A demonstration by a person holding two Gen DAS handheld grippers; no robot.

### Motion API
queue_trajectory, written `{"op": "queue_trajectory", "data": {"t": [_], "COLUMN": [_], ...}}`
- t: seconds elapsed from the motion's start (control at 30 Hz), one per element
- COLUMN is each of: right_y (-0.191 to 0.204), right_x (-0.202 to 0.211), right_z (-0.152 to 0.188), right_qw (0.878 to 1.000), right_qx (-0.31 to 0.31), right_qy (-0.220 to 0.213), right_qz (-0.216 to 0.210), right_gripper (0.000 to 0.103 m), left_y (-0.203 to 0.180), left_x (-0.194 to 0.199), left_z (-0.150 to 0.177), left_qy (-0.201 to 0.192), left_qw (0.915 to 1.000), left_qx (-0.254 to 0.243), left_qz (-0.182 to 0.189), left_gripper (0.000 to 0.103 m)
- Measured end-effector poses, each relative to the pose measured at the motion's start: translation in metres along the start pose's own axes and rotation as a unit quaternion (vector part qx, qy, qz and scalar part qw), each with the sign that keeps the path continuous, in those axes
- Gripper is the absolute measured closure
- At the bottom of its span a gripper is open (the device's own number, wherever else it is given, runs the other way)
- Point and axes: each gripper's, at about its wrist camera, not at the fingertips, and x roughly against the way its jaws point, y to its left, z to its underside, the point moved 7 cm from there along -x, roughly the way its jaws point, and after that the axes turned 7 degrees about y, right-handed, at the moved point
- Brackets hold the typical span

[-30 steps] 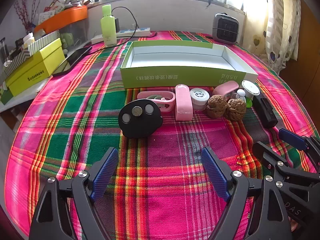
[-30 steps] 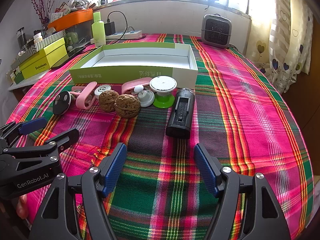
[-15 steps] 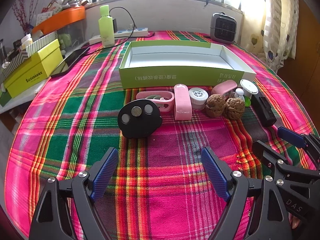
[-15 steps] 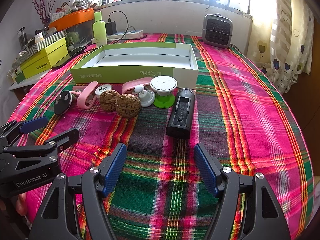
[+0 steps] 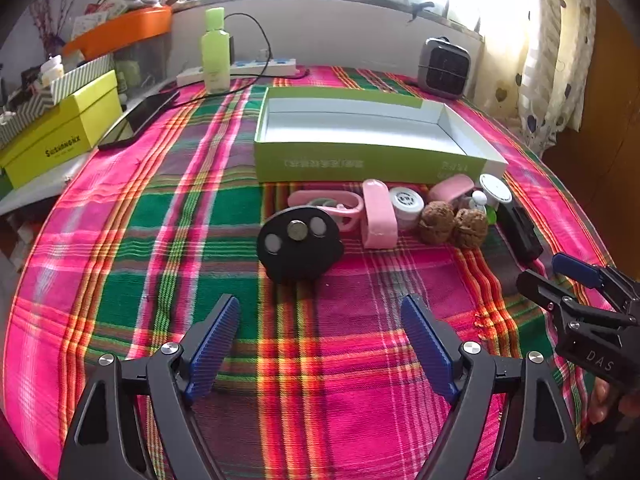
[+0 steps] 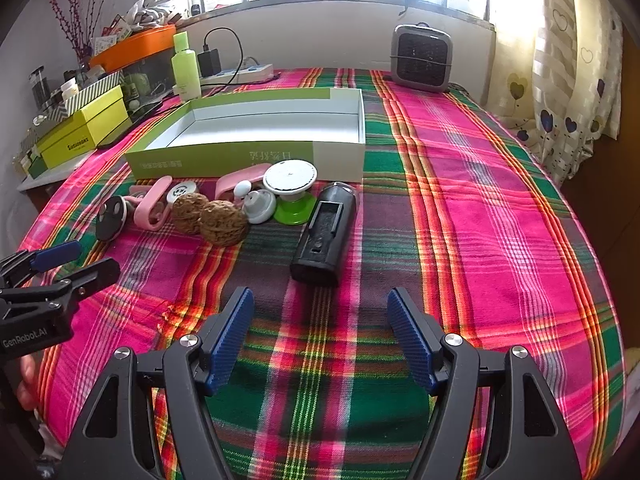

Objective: Organize objects
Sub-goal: 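Close the right tool on the black device while the left grasps the black puck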

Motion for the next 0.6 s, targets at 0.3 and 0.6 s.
{"op": "queue_trajectory", "data": {"t": [0.3, 0.6], "right_y": [-0.008, -0.005], "right_x": [-0.008, -0.016], "right_z": [-0.017, -0.021], "right_qw": [1.000, 1.000], "right_qx": [-0.004, 0.003], "right_qy": [0.014, 0.026], "right_qz": [-0.007, -0.013], "right_gripper": [0.033, 0.036], "left_y": [0.018, 0.027], "left_x": [-0.003, -0.018], "left_z": [-0.012, -0.021], "left_qy": [-0.005, 0.012], "left_qw": [0.9998, 0.9995], "left_qx": [0.012, 0.025], "left_qz": [-0.013, -0.017], "left_gripper": [0.020, 0.020]}}
